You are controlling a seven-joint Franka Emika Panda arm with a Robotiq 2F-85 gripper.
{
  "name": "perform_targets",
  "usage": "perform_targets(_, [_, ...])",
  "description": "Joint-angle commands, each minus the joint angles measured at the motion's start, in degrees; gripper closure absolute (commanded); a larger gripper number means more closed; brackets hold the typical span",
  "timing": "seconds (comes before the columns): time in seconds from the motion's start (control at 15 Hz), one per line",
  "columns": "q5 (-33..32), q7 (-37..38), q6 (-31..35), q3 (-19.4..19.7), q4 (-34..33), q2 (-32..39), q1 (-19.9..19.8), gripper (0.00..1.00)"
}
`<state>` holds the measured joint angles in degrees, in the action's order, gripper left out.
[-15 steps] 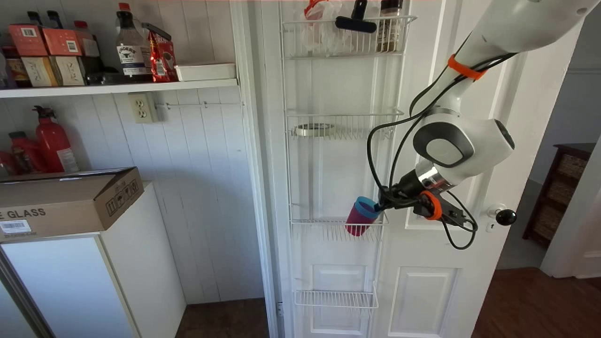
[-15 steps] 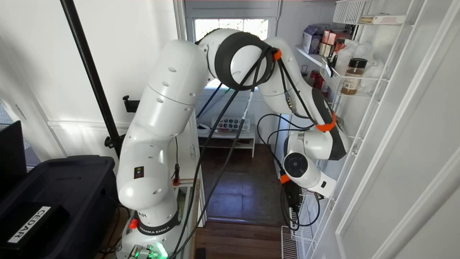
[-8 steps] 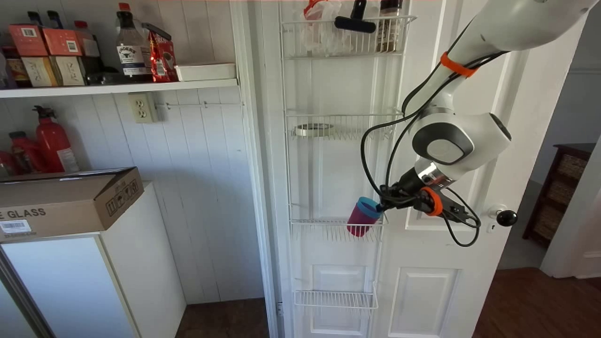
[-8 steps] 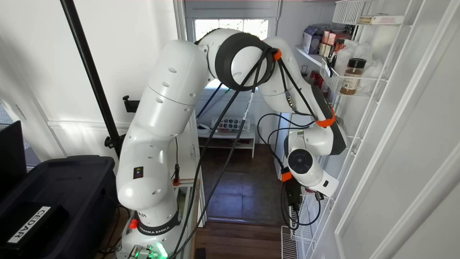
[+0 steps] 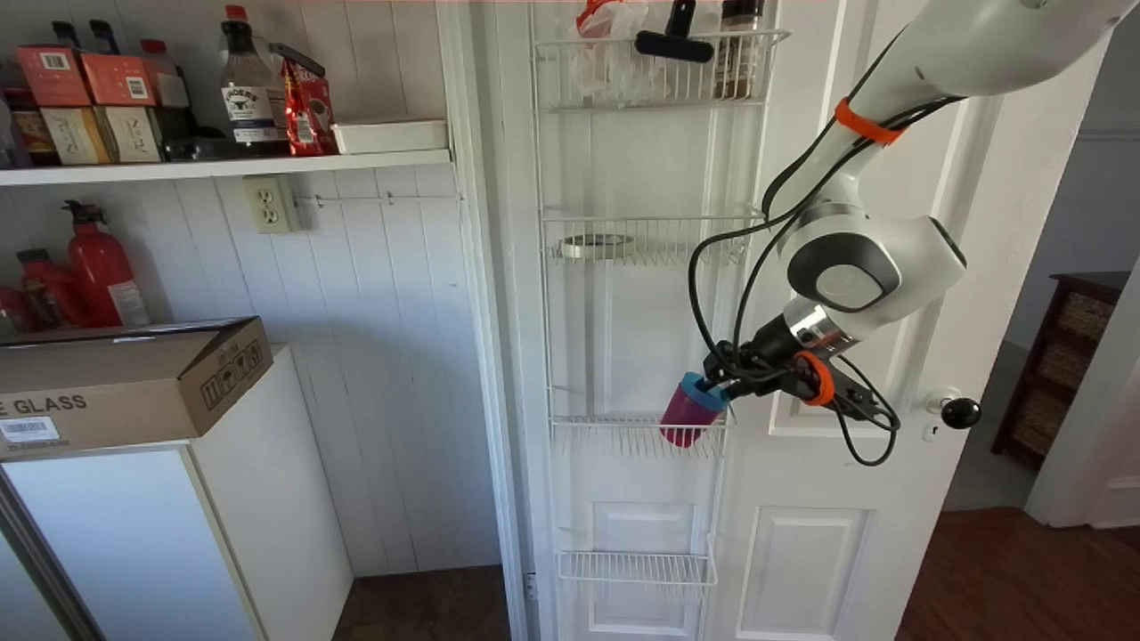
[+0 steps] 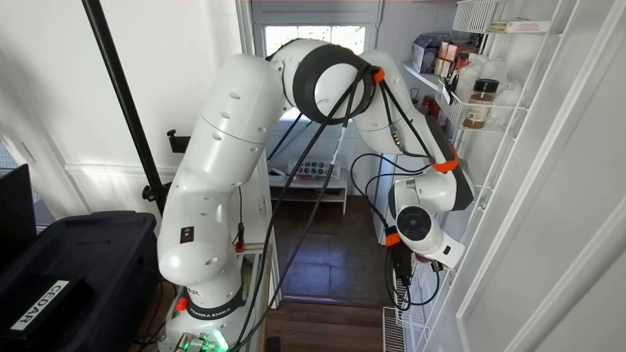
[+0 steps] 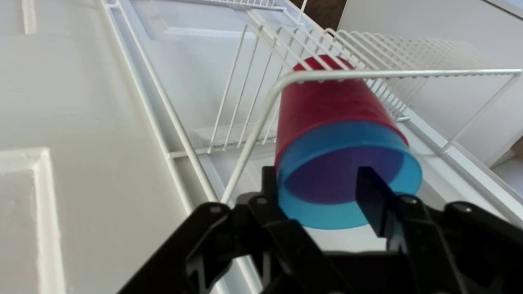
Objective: Put the blue cup in the pink cup
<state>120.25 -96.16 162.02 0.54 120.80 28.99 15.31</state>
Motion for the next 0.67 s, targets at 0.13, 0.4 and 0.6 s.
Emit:
perform_targets(0.13, [-3.6,2.5,-5.4,-1.3,-0.7,1.2,-0.4,0.09])
perform_targets(0.4, [-4.5,1.9,-7.9,-0.9,-0.4,0.7,-0.2,0.0])
perform_targets(0.6, [-4.2,1.4,-8.5,-0.5,1.0,-0.7,-0.5,0.0])
